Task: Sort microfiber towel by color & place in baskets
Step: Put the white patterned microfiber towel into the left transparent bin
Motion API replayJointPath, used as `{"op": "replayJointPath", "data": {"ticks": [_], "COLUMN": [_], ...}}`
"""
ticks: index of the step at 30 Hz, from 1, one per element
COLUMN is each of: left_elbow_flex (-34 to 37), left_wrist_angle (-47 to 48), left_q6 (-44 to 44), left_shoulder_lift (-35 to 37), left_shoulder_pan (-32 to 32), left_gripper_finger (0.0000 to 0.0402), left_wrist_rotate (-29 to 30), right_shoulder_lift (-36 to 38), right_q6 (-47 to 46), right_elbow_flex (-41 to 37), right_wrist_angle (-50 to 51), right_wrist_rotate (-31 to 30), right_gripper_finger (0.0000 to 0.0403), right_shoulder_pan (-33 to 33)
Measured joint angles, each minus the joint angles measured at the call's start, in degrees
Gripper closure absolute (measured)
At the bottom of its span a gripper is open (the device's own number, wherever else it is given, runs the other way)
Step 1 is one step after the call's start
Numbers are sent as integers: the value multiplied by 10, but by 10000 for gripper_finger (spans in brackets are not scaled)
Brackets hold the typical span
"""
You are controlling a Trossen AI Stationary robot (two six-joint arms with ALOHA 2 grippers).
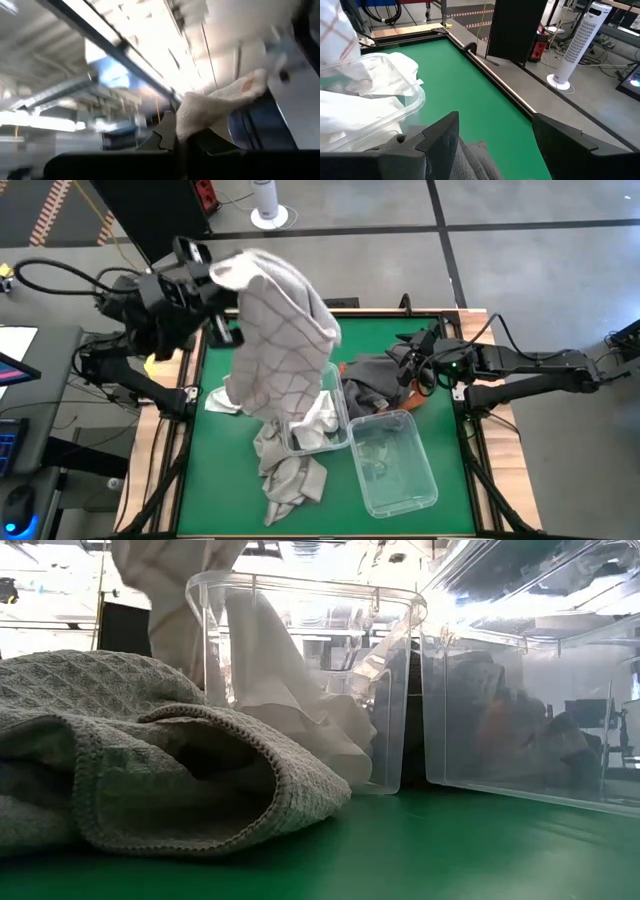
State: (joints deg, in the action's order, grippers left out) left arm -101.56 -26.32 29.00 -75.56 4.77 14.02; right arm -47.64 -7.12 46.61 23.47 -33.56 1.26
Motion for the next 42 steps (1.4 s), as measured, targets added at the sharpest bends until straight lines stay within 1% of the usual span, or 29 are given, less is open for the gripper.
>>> {"op": "replayJointPath", "data": {"ticks": [3, 6, 9, 12, 15, 16, 18, 22, 23, 25, 26, 30, 32, 35, 37, 40, 42], "left_elbow_flex": [-26, -46, -63, -83, -123, -143, -191, -321, -336, -305, -295, -304, -309, -309, -309, -309, -309], "left_wrist_angle": [-17, -35, -64, -104, -131, -125, -82, 61, 83, 41, 41, 50, 48, 30, 36, 95, 112], "left_q6": [-37, -62, -64, -76, -75, -72, -73, -96, -107, -126, -133, -168, -185, -204, -208, -209, -211], "left_shoulder_lift": [-7, -15, -30, -49, -73, -82, -105, -159, -168, -154, -149, -145, -146, -149, -153, -155, -165], "left_shoulder_pan": [-22, -36, -38, -38, -38, -39, -46, -72, -79, -96, -103, -131, -135, -134, -128, -129, -133], "left_gripper_finger": [395, 395, 395, 395, 395, 395, 395, 395, 396, 398, 398, 398, 396, 393, 393, 392, 392], "left_wrist_rotate": [-56, -93, -101, -123, -137, -137, -137, -115, -106, -96, -91, -91, -99, -127, -137, -131, -123], "right_shoulder_lift": [0, 0, -2, -4, -7, -8, -10, -15, -17, -21, -23, -30, -32, -34, -35, -35, -39], "right_q6": [0, 0, 0, 0, -3, -3, -4, -4, -4, -4, -4, -5, -5, -4, 0, 15, 39], "right_elbow_flex": [0, 0, 0, 0, 0, 0, 0, 0, 0, 0, 0, 0, 0, 0, 0, -2, -17], "right_wrist_angle": [0, 1, 0, 1, -1, -1, 1, 1, 0, -1, 0, 0, 2, 0, -7, -61, -138], "right_wrist_rotate": [0, 0, 0, 0, 0, 0, 0, 0, 0, 0, 0, 0, 0, 0, 1, 21, 50], "right_gripper_finger": [120, 120, 120, 120, 120, 120, 120, 120, 120, 120, 120, 120, 120, 120, 120, 120, 120], "right_shoulder_pan": [0, 0, 0, 0, 0, 0, 1, 0, 1, 1, 2, 9, 15, 21, 24, 12, -7]}}
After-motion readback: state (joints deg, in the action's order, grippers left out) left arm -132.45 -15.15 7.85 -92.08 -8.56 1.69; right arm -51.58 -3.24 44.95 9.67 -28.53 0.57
